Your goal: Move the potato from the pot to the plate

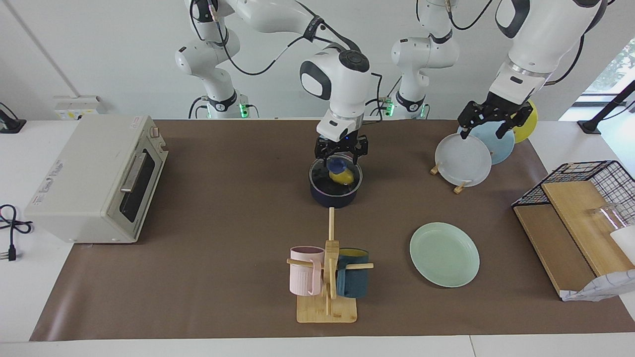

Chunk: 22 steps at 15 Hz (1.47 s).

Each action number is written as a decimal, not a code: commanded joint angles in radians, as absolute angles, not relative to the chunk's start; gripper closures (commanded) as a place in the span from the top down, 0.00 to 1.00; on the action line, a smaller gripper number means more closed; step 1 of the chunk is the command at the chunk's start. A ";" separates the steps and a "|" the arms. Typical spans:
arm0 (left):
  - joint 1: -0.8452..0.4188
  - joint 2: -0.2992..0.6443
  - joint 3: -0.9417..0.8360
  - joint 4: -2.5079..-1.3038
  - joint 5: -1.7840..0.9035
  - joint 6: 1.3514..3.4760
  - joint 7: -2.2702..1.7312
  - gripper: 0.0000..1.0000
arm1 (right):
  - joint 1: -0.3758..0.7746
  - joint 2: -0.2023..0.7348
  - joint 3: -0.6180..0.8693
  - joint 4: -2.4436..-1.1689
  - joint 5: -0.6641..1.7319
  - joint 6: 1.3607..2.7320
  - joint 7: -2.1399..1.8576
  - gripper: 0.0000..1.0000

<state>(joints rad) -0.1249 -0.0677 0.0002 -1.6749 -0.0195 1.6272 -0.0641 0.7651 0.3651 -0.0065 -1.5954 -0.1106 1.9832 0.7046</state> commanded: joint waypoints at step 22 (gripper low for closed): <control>-0.115 -0.100 -0.006 -1.726 -0.017 1.661 -0.071 1.00 | 0.761 0.351 -0.002 -1.678 -0.137 2.075 0.681 0.92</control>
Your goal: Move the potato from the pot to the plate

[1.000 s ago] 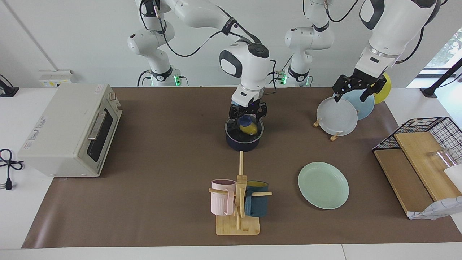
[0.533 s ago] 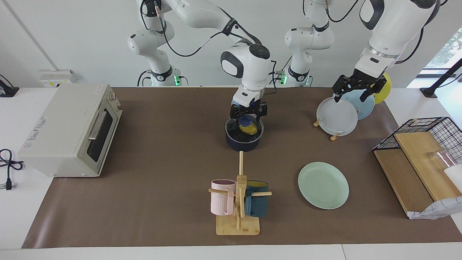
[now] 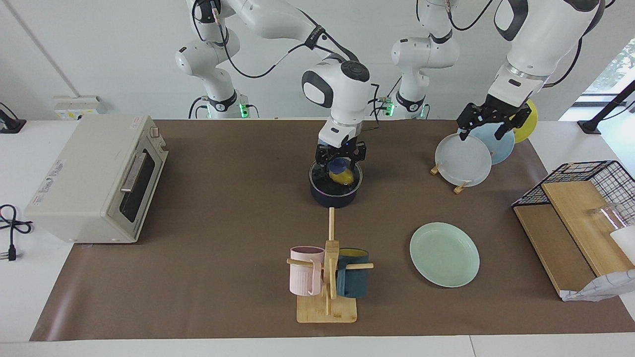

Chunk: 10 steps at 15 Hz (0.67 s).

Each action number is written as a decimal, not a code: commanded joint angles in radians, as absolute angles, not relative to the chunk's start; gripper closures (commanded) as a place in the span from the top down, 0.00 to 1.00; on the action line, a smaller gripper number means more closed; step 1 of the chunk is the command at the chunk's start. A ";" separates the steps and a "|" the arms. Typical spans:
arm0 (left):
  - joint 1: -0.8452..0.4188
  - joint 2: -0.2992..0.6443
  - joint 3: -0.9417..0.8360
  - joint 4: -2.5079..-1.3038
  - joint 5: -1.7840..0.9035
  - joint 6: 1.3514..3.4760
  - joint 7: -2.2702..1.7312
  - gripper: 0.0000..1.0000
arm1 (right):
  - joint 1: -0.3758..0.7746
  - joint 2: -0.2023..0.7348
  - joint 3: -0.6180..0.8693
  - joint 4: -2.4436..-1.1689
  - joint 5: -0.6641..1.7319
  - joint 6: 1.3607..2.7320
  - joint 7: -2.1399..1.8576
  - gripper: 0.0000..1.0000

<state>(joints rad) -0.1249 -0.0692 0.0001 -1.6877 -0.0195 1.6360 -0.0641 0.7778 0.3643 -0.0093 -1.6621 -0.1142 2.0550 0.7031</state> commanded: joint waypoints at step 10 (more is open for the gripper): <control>-0.115 -0.107 -0.008 -1.738 -0.017 1.674 -0.072 1.00 | 0.756 0.353 -0.002 -1.678 -0.133 2.077 0.666 0.88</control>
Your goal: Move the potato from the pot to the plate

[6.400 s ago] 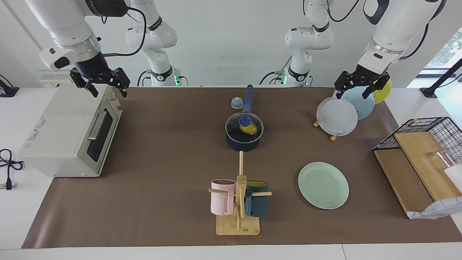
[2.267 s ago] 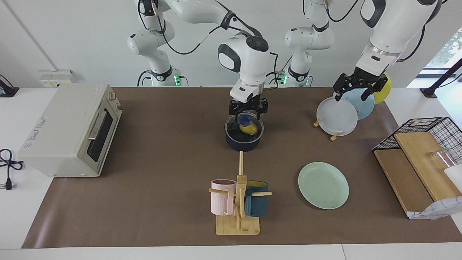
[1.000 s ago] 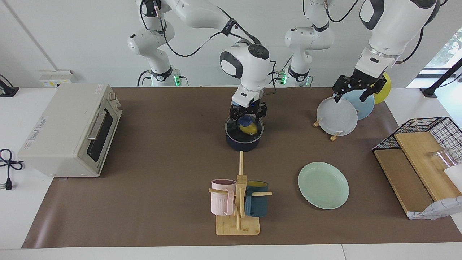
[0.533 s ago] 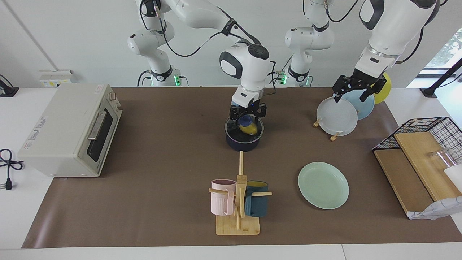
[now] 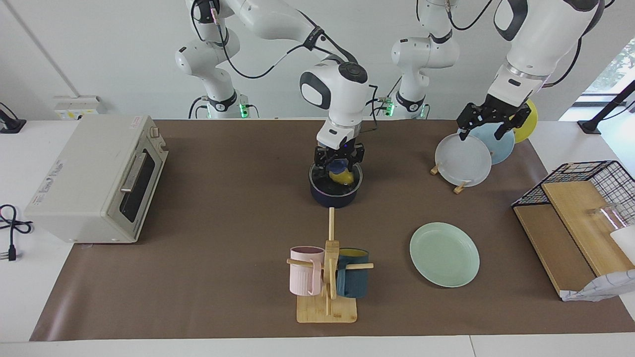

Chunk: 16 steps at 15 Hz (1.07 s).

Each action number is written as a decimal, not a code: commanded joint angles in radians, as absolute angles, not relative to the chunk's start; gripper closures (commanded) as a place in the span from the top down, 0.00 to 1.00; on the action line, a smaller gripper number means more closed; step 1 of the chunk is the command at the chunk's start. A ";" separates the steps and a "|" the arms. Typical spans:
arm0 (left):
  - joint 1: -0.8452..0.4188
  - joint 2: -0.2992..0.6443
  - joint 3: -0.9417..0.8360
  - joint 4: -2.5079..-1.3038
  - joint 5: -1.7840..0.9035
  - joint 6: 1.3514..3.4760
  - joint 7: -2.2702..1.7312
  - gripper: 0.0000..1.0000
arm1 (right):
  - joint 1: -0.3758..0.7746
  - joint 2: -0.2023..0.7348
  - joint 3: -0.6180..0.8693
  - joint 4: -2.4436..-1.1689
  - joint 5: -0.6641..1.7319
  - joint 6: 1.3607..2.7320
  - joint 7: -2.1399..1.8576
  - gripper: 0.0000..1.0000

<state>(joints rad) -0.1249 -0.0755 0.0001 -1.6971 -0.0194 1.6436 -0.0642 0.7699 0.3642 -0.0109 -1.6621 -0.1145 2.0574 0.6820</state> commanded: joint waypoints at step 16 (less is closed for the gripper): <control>-0.115 -0.107 -0.006 -1.738 -0.017 1.677 -0.071 1.00 | 0.756 0.354 -0.002 -1.674 -0.120 2.091 0.670 0.77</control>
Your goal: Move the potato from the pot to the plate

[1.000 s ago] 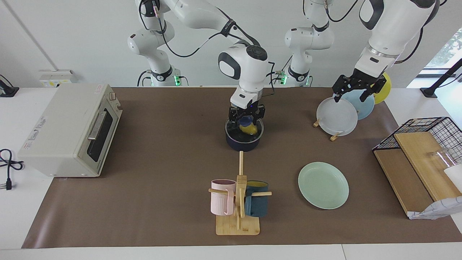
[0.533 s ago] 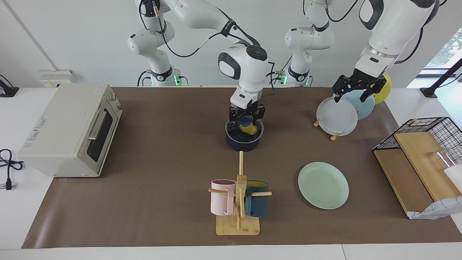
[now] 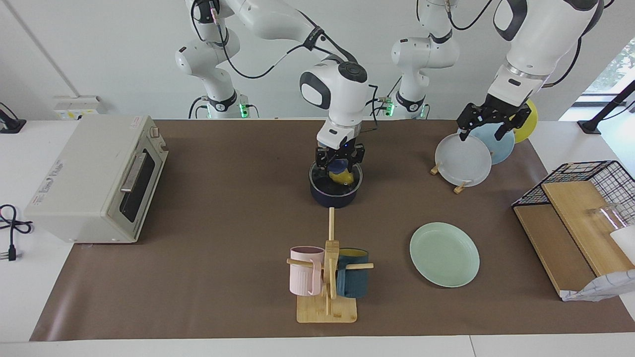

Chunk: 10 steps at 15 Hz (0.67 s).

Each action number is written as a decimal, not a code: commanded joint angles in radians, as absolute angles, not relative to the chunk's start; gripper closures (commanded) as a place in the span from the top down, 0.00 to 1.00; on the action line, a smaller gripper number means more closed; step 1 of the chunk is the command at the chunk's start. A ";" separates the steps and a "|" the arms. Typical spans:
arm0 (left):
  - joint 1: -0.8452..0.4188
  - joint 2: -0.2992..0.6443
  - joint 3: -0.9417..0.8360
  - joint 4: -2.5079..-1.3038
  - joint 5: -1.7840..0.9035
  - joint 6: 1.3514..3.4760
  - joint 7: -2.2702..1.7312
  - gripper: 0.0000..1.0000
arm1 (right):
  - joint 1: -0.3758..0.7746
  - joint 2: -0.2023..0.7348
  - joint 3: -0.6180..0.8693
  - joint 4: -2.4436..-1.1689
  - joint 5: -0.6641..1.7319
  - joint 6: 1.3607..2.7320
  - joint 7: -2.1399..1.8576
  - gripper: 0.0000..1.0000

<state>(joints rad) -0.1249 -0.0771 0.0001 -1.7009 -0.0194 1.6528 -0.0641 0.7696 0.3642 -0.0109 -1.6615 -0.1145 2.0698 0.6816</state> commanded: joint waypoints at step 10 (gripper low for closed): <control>-0.115 -0.107 -0.006 -1.743 -0.017 1.677 -0.069 1.00 | 0.753 0.351 -0.002 -1.674 -0.121 2.092 0.667 0.67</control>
